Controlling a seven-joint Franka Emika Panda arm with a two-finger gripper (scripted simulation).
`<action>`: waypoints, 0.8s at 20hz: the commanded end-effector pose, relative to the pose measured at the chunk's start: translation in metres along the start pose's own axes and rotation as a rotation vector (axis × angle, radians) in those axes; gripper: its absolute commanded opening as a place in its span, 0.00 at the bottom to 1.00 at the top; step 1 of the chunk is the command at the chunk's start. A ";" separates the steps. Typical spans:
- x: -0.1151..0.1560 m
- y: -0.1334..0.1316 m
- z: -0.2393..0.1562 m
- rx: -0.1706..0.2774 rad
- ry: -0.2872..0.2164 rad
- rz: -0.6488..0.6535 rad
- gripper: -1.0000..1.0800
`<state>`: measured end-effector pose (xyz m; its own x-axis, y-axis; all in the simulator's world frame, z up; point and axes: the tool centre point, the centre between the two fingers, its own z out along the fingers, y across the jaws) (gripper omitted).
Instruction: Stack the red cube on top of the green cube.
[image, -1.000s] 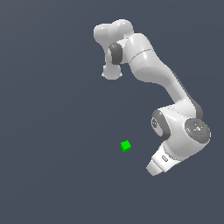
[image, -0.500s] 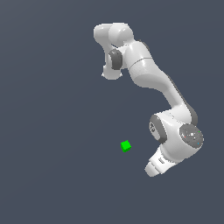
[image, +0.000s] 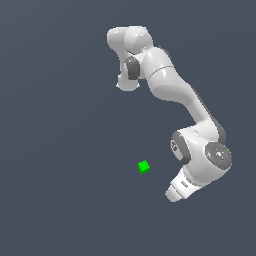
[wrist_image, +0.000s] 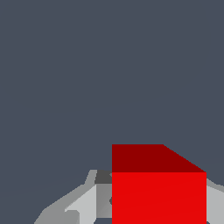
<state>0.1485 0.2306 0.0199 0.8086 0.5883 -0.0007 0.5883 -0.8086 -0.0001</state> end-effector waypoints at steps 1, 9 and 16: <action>0.000 0.000 0.000 0.000 0.000 0.000 0.00; 0.000 0.000 -0.005 0.000 0.000 0.000 0.00; -0.001 0.000 -0.028 0.000 0.000 0.000 0.00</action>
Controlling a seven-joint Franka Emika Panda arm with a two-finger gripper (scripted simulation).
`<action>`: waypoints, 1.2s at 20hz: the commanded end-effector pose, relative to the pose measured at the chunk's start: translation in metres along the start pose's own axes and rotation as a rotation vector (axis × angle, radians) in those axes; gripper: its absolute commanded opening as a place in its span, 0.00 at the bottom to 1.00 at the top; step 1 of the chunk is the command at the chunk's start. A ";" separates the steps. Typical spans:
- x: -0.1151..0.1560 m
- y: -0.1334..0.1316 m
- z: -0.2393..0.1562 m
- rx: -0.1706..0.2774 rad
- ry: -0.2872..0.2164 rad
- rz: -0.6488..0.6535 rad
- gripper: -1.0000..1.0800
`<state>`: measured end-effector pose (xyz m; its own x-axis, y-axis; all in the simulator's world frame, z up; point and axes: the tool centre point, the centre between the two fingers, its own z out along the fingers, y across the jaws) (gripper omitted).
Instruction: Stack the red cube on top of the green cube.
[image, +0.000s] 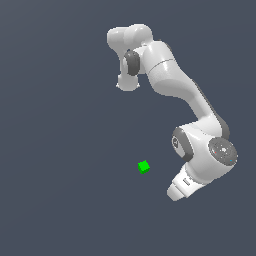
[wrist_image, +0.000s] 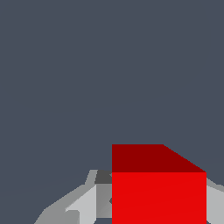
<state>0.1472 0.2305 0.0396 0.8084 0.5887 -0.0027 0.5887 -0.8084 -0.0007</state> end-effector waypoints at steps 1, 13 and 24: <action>0.000 0.000 -0.014 -0.001 0.002 0.000 0.00; 0.000 0.000 -0.078 -0.001 0.002 0.000 0.00; 0.001 0.000 -0.080 -0.001 0.002 0.000 0.00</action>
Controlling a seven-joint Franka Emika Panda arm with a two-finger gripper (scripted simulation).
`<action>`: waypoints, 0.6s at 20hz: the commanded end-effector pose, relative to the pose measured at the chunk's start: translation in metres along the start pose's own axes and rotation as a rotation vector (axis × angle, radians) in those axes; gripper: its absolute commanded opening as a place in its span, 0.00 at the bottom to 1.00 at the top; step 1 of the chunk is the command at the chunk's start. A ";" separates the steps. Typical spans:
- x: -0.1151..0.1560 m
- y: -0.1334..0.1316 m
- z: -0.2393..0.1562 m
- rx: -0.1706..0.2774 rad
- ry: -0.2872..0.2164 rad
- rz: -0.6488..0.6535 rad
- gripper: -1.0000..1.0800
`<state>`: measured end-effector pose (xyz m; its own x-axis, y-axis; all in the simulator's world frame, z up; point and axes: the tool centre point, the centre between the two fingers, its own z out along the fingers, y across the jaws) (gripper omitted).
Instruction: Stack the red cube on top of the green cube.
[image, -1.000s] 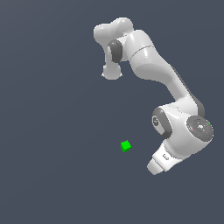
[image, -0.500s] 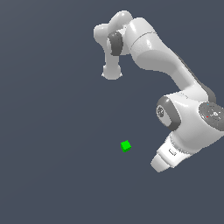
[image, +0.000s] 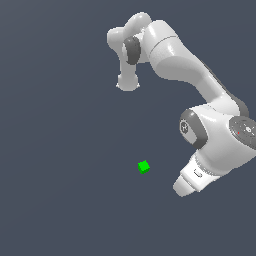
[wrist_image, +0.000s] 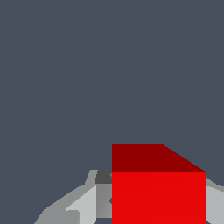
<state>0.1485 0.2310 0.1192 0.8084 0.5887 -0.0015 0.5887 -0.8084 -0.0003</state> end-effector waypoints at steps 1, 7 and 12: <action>0.000 0.000 -0.001 0.000 0.001 0.000 0.00; -0.004 0.002 0.001 0.000 0.001 0.000 0.00; -0.011 0.005 0.003 0.000 0.001 0.000 0.00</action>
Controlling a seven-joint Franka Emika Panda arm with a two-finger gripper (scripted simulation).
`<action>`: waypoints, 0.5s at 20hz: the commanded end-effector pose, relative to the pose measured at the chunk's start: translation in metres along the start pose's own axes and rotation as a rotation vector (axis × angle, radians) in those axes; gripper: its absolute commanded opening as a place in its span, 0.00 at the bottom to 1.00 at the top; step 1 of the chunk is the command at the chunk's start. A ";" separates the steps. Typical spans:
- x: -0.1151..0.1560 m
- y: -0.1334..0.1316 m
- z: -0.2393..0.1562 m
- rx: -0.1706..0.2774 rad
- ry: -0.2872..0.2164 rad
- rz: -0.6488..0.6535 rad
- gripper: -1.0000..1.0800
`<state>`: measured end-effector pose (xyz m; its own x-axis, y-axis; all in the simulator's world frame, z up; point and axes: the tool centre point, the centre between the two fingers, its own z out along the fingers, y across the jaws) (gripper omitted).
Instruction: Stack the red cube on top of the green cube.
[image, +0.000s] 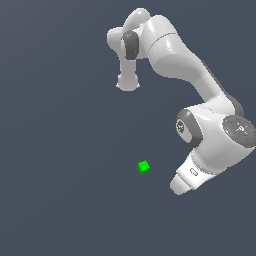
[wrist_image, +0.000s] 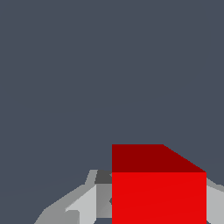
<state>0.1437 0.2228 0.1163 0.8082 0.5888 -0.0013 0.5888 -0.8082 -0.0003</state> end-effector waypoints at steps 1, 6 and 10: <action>-0.004 0.002 0.001 0.000 0.001 0.000 0.00; -0.019 0.009 0.006 0.000 0.001 0.000 0.00; -0.034 0.017 0.012 0.000 0.001 0.000 0.00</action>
<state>0.1289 0.1955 0.1062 0.8082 0.5889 -0.0011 0.5889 -0.8082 -0.0003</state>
